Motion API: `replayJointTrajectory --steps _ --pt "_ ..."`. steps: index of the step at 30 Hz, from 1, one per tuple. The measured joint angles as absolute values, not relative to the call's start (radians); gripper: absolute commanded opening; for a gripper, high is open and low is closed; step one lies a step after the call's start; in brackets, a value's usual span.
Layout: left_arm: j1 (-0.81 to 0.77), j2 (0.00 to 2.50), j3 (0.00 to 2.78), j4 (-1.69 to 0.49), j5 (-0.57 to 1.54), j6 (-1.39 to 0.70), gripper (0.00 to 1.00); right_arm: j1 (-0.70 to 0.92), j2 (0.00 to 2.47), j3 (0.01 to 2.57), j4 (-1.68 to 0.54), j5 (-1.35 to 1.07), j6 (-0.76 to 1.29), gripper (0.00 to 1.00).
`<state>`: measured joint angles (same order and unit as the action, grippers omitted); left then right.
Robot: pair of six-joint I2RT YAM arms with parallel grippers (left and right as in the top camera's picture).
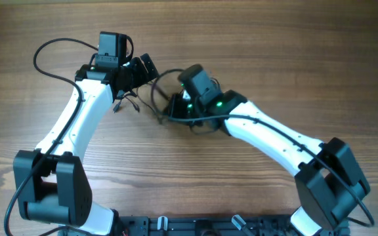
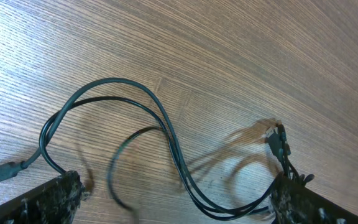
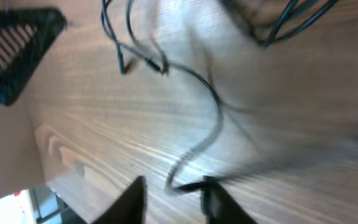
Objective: Untangle cables
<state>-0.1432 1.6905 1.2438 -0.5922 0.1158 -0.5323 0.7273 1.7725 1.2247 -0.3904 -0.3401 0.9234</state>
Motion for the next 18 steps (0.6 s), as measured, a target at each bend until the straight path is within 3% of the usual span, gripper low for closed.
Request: replayJointTrajectory --steps 7,18 --pt "-0.143 1.691 1.244 -0.592 0.093 -0.532 1.00 0.746 1.773 1.225 -0.422 -0.293 0.906 0.95" --pt "-0.143 1.691 1.244 -0.592 0.089 -0.532 1.00 0.700 1.773 1.225 -0.423 -0.199 0.783 0.96"
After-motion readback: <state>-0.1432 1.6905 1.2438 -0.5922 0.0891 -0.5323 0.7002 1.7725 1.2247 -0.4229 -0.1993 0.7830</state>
